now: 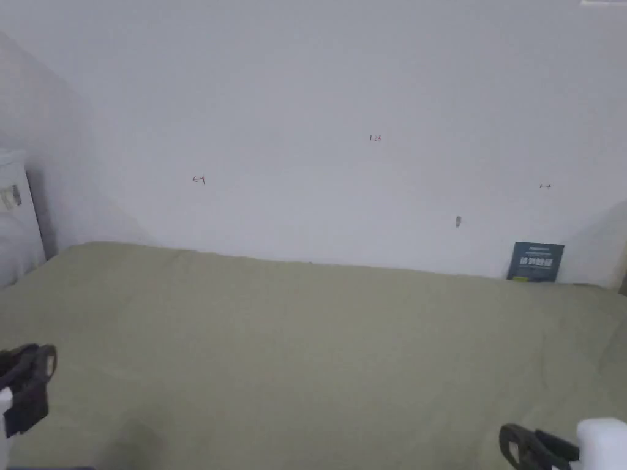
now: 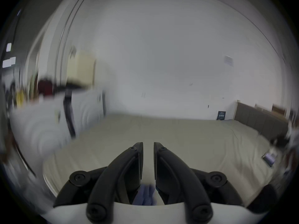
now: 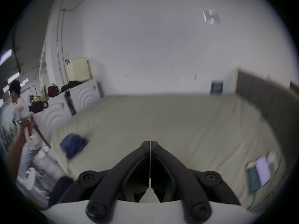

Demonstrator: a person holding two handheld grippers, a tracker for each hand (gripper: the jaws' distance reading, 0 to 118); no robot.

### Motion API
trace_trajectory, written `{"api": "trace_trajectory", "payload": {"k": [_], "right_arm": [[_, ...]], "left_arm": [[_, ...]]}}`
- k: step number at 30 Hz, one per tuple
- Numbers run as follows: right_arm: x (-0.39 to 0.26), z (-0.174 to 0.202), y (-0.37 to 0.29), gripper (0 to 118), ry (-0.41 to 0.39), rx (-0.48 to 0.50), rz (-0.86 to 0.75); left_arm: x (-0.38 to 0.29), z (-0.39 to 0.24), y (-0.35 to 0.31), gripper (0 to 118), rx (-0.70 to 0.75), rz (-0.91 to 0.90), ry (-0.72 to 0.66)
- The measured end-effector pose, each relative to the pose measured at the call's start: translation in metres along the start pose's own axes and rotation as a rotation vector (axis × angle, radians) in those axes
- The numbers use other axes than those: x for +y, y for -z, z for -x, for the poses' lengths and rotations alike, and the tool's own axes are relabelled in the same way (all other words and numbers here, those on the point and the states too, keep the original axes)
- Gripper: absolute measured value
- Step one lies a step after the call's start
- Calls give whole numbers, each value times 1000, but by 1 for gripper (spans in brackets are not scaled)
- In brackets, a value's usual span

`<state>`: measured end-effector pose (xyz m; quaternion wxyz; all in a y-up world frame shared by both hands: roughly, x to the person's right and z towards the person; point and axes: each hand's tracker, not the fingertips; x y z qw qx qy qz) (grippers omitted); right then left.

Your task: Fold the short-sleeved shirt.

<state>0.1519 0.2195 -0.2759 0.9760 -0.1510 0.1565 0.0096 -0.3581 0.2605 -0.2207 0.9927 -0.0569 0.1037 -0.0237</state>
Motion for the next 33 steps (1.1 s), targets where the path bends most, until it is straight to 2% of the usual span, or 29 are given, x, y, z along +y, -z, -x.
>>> {"api": "trace_trajectory", "payload": {"k": [4,6,8,10,11,13,15,16,17,19,20,22,23,24,26,28,29,32,33], "right_arm": [[63,0,-7,3,-115,-100,-112],[79,3,-14,4,-148,-132,-156],[81,7,-22,4,-88,-157,-210],[79,7,-29,4,-70,-124,-204],[75,9,-32,4,-66,-136,-208],[72,8,-28,4,-58,-136,-193],[69,8,-27,4,-96,-128,-166],[69,9,-27,5,-133,-165,-173],[69,10,-27,5,-135,-188,-189],[71,6,-27,7,-94,-159,-198],[71,4,-26,10,-45,-134,-189],[70,2,-26,14,-34,-144,-193],[69,2,-26,18,-39,-148,-197],[69,2,-25,22,-41,-154,-199],[70,0,-25,36,-42,-162,-192],[70,0,-24,50,-35,-158,-192],[69,0,-24,62,-31,-155,-192],[68,-1,-21,88,-30,-154,-188],[68,-1,-20,89,-32,-151,-186]], "left_arm": [[45,-56,7,16,-57,-79,29],[56,-75,2,16,-67,-114,38],[61,-93,-1,16,-49,-153,80],[61,-101,-10,16,-54,-161,92],[61,-113,-19,16,-57,-172,96],[52,-114,-24,16,-79,-172,21],[45,-119,-24,16,-147,-147,5],[42,-124,-22,16,-124,-136,49],[39,-126,-18,16,-104,-123,79],[39,-129,-14,16,-109,-102,71],[38,-129,-12,16,-127,-90,44],[36,-128,-10,16,-132,-91,28],[38,-130,-11,20,-133,-91,29],[37,-131,-11,29,-131,-92,31],[37,-129,-8,63,-133,-91,36],[38,-129,-9,66,-147,-82,20],[37,-129,-9,70,-144,-85,7],[37,-129,-8,95,-142,-58,2],[37,-130,-7,97,-145,-52,4]]}}
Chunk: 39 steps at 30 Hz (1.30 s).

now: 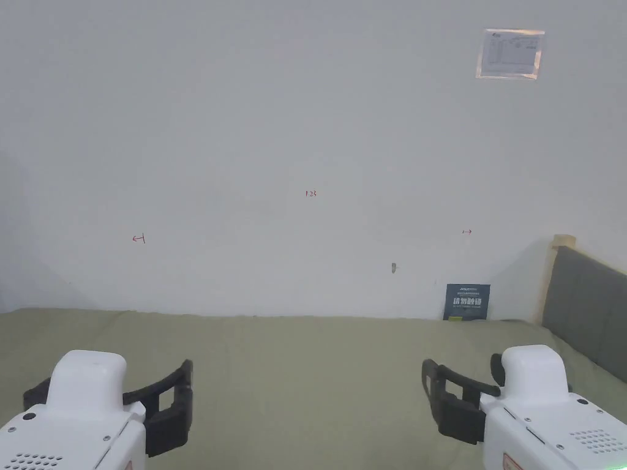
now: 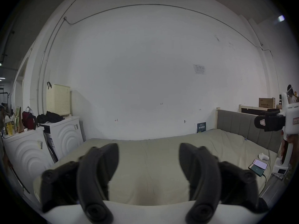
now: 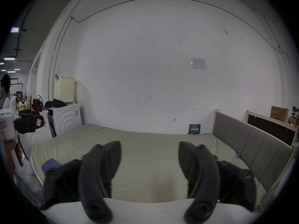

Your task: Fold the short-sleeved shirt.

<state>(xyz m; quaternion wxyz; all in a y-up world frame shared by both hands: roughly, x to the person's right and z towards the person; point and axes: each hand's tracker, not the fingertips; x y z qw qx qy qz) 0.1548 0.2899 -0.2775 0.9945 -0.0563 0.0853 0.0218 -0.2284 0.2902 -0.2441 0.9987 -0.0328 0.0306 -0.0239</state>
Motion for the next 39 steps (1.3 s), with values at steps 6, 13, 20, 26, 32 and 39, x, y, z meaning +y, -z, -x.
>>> {"api": "trace_trajectory", "payload": {"k": [6,13,20,26,32,39], "right_arm": [[-1,1,4,116,-3,5,4],[4,5,1,118,-24,-11,-7],[7,11,-2,118,15,88,19],[16,8,-5,118,130,129,10],[24,21,-6,118,100,-51,4],[30,26,2,118,108,-206,57]], "left_arm": [[0,0,-1,116,14,-4,-3],[3,1,-4,118,-4,-35,-16],[5,2,-12,118,18,-66,-17],[6,6,-14,118,21,-68,-32],[6,8,-15,118,23,-67,-47],[4,6,-14,118,11,-67,-34]]}}
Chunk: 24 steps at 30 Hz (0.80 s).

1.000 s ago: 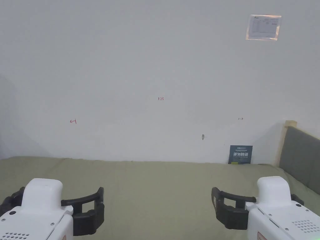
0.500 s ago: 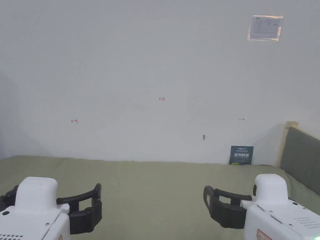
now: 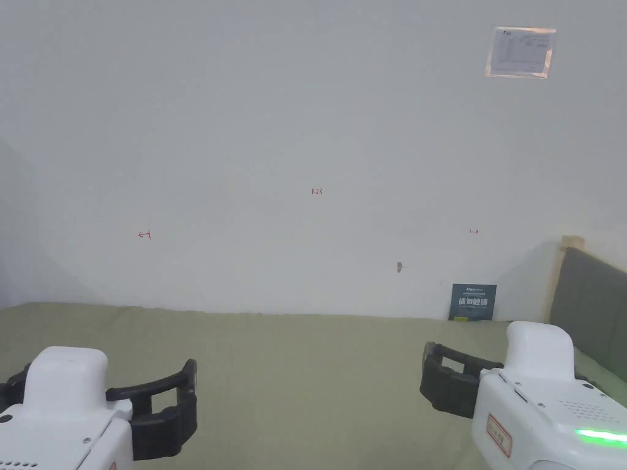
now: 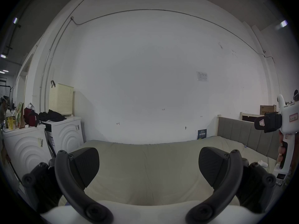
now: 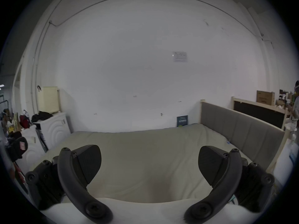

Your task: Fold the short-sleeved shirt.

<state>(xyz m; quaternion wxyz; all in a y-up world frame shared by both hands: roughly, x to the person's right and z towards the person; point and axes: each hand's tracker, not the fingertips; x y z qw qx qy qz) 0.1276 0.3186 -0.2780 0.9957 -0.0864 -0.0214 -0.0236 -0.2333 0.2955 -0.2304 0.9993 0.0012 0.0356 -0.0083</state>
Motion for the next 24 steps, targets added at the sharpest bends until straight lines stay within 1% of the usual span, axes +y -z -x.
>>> {"api": "trace_trajectory", "payload": {"k": [2,3,4,5,9,12,14,15,16,18,19,20,21,22,24], "right_arm": [[0,-1,0,118,16,7,-10],[1,-3,0,118,44,30,-9],[1,-6,1,118,80,73,-6],[1,-8,1,118,95,96,-4],[0,-9,0,118,70,94,-44],[0,-9,1,118,78,98,-40],[0,-11,2,118,101,93,-40],[0,-14,2,118,124,108,-42],[0,-18,2,118,159,145,-25],[-1,-23,6,118,166,160,-20],[-2,-23,7,118,159,150,-17],[-4,-23,9,118,130,136,-18],[-5,-22,10,118,89,111,-22],[-7,-21,10,118,36,109,-30],[-12,-19,10,118,-27,131,-71]], "left_arm": [[0,-1,1,118,-2,3,-3],[-1,0,2,118,-2,4,-6],[-1,0,3,118,-3,5,-10],[0,0,3,118,-7,7,-13],[1,-1,4,118,-6,5,-6],[0,0,6,118,-4,7,-5],[0,-1,6,118,-6,10,-7],[-1,-1,7,118,-5,12,-6],[-1,-1,7,118,-3,13,-4],[-1,-2,7,118,-2,15,2],[-1,-2,7,118,2,17,5],[-1,-2,8,118,2,16,6],[-1,-2,8,118,0,15,4],[-1,-3,8,118,-5,16,-1],[-1,-3,8,118,-7,20,-6]]}}
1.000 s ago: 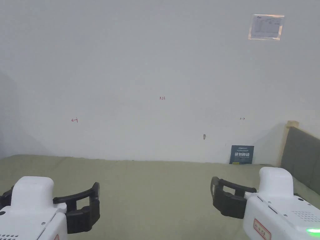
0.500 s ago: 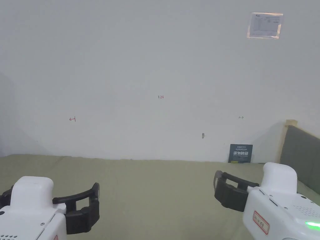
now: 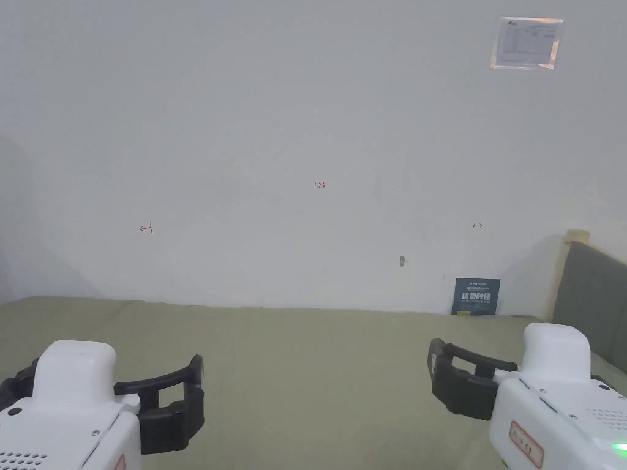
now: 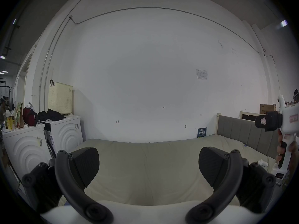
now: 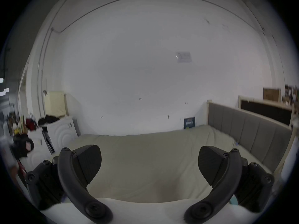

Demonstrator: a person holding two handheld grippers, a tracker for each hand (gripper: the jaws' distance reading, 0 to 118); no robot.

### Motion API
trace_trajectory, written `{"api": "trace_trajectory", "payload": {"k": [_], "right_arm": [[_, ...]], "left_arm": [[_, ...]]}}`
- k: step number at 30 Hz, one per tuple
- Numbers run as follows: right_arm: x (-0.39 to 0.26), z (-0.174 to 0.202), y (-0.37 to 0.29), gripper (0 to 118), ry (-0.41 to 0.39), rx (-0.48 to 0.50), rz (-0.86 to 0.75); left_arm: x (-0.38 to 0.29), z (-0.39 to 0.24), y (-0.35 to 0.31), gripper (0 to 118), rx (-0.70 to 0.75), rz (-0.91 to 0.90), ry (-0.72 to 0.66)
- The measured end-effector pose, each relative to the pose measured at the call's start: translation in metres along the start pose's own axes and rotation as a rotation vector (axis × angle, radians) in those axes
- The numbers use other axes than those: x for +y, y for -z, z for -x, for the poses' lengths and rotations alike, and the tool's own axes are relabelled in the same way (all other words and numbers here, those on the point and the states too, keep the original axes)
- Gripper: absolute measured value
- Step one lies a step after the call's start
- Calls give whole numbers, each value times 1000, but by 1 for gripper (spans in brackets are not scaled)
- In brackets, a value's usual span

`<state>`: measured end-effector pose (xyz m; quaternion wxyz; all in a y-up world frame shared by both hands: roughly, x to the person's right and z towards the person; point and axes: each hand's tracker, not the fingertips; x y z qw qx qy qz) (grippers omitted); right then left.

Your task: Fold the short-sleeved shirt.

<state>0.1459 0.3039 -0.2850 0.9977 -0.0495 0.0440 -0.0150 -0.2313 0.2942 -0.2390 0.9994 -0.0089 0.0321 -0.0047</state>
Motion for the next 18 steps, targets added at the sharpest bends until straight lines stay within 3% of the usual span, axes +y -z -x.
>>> {"api": "trace_trajectory", "payload": {"k": [5,9,18], "right_arm": [[-2,-1,1,118,-29,31,-3],[-4,0,2,118,-65,2,-13],[-5,-1,-1,118,-66,16,-21]], "left_arm": [[-1,-3,1,118,-2,2,-1],[-2,-4,2,118,3,6,6],[-4,-4,4,118,9,19,7]]}}
